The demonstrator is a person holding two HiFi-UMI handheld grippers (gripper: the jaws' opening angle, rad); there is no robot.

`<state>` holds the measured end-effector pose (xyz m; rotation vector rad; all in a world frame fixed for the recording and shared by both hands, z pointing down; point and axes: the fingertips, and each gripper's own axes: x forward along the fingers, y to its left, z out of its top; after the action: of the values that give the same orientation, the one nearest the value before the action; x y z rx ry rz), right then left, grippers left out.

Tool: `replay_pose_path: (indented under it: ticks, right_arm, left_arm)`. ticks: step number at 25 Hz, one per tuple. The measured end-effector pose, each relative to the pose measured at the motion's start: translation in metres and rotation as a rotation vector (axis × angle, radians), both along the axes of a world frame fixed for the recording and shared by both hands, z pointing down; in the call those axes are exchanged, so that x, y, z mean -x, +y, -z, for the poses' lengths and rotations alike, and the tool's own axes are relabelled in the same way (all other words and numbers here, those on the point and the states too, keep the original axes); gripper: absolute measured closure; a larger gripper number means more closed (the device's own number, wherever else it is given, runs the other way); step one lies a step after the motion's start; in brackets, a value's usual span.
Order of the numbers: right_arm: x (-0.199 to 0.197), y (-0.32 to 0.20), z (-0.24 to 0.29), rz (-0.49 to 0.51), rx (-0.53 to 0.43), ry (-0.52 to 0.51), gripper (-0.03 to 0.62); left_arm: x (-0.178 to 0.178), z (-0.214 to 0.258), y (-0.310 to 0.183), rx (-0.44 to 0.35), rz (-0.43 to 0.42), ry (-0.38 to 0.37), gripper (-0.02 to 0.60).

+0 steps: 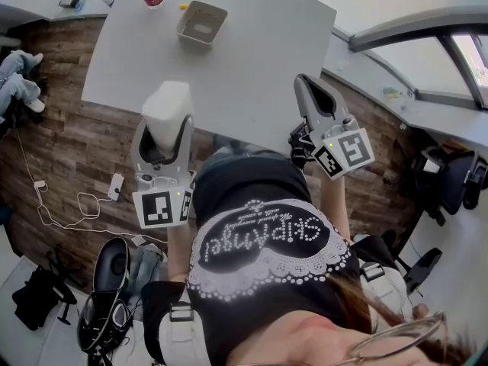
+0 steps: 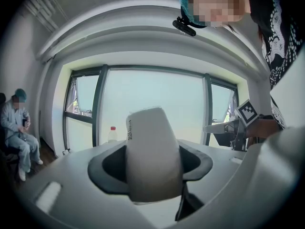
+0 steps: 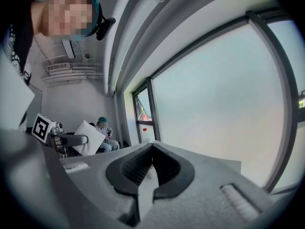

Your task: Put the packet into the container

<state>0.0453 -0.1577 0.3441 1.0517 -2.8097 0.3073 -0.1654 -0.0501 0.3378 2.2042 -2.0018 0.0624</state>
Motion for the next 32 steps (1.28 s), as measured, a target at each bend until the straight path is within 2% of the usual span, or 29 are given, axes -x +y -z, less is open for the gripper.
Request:
replay_pose_path:
  ticks: [13, 16, 22, 32]
  right_arm:
    - [0.006, -0.01, -0.004, -0.01, 0.006, -0.007, 0.594]
    - [0.005, -0.012, -0.008, -0.016, 0.018, -0.001, 0.594]
    - [0.006, -0.021, -0.012, -0.036, 0.039, -0.013, 0.594]
    - [0.001, -0.035, -0.018, -0.083, 0.071, -0.005, 0.594]
  left_arm:
    - [0.015, 0.016, -0.022, -0.03, -0.016, -0.033, 0.305]
    - [0.022, 0.027, -0.04, -0.056, -0.024, -0.054, 0.307]
    - [0.03, 0.03, -0.084, -0.081, -0.04, -0.045, 0.308]
    - [0.031, 0.006, -0.151, -0.044, -0.117, -0.045, 0.31]
